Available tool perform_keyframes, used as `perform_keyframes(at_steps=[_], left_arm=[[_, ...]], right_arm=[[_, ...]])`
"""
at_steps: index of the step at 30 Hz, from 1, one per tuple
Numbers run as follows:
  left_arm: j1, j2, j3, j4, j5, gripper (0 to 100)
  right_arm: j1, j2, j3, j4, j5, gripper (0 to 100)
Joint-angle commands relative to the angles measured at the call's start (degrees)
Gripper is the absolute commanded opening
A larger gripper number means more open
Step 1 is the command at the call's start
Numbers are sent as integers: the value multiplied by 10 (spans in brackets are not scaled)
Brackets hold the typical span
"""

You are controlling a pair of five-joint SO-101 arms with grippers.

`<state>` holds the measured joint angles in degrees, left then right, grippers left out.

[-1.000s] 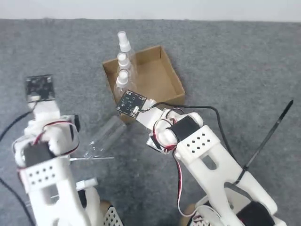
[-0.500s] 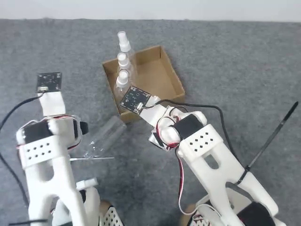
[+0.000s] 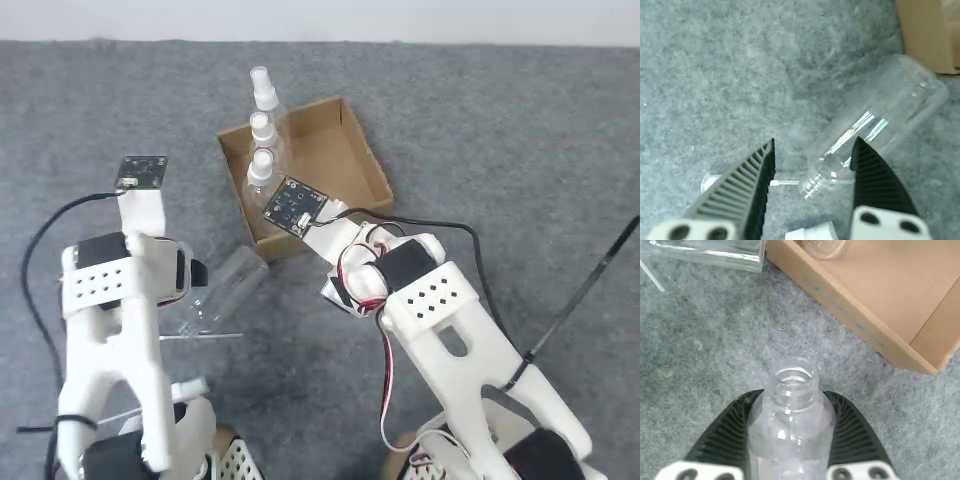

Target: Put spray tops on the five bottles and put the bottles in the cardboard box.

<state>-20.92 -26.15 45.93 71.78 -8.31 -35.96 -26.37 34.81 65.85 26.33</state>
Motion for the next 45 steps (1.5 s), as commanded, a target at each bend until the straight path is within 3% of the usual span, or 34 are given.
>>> perform_keyframes(at_steps=[1,5,10,19,28,38,45], left_arm=[[-18,-4,-38,25,-4,229],[-65,-4,-58,76,8,228],[-125,-5,-56,95,93,228],[-222,-3,-55,78,348,228],[-273,-1,-2,76,397,230],[-280,0,131,-84,408,229],[-279,0,167,-133,408,228]], right_arm=[[9,-32,-10,-12,5,6],[9,-32,-10,-12,6,6],[8,-32,-10,-12,6,6],[7,-27,-7,-24,5,6],[7,-26,-7,-23,5,6],[7,-26,-7,-23,5,6],[7,-26,-7,-23,4,6]])
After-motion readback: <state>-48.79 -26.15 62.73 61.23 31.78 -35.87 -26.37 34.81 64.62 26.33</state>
